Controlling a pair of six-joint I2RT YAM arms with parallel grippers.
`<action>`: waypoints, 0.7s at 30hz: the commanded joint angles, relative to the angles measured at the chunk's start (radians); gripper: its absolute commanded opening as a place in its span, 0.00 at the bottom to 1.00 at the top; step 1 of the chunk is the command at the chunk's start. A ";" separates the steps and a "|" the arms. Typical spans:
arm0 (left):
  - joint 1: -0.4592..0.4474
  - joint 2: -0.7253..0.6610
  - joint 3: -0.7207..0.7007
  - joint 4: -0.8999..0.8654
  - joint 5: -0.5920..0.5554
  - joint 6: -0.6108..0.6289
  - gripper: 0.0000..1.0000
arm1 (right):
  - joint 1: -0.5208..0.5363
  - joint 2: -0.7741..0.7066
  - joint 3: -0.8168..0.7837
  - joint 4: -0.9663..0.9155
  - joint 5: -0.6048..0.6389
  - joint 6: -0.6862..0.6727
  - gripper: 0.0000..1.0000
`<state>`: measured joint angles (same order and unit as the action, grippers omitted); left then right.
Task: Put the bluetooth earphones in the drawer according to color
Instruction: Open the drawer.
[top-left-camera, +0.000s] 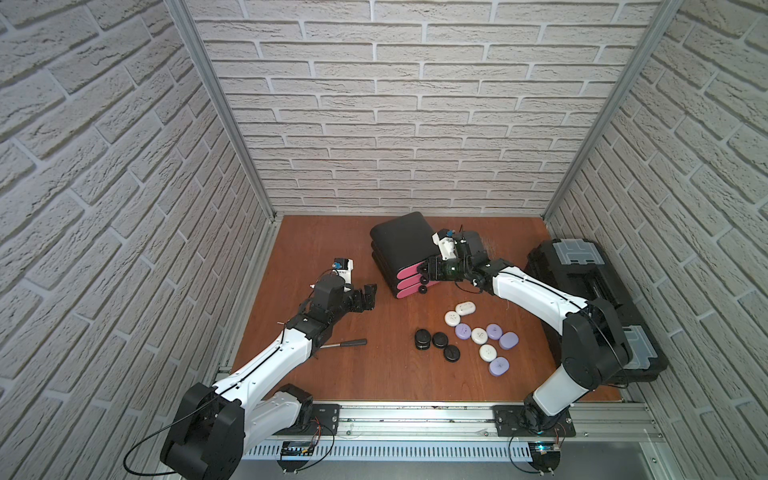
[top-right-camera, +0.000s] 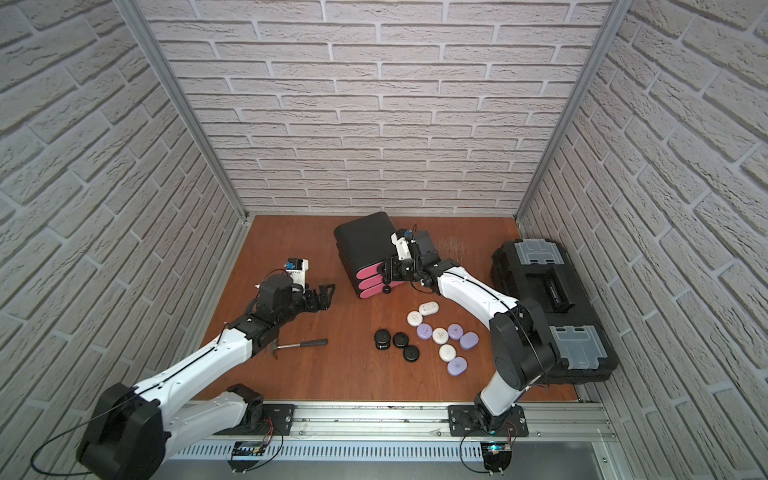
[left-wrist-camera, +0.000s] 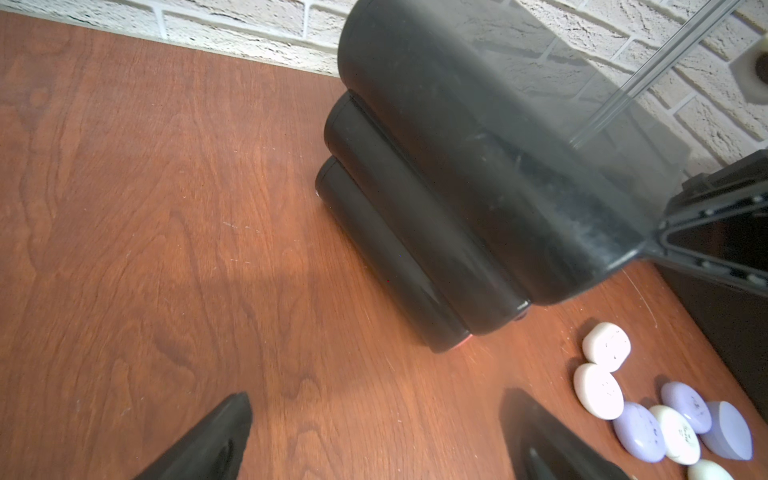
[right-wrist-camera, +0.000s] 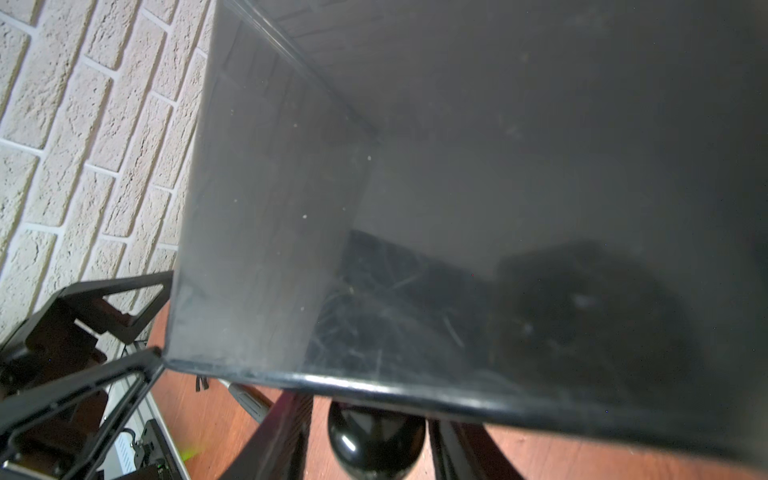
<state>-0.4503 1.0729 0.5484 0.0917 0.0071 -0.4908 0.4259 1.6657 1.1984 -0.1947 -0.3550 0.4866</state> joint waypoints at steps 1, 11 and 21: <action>-0.005 0.002 0.010 0.052 -0.005 0.014 0.98 | 0.006 0.035 0.062 0.031 0.027 0.000 0.48; -0.005 -0.008 0.009 0.050 -0.007 0.017 0.98 | 0.007 0.032 0.080 0.011 0.049 0.012 0.18; -0.006 -0.025 0.001 0.053 -0.016 0.019 0.98 | 0.024 -0.177 -0.104 -0.021 0.074 0.007 0.16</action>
<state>-0.4515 1.0687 0.5484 0.0978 0.0036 -0.4896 0.4423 1.5780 1.1255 -0.2333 -0.3080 0.4938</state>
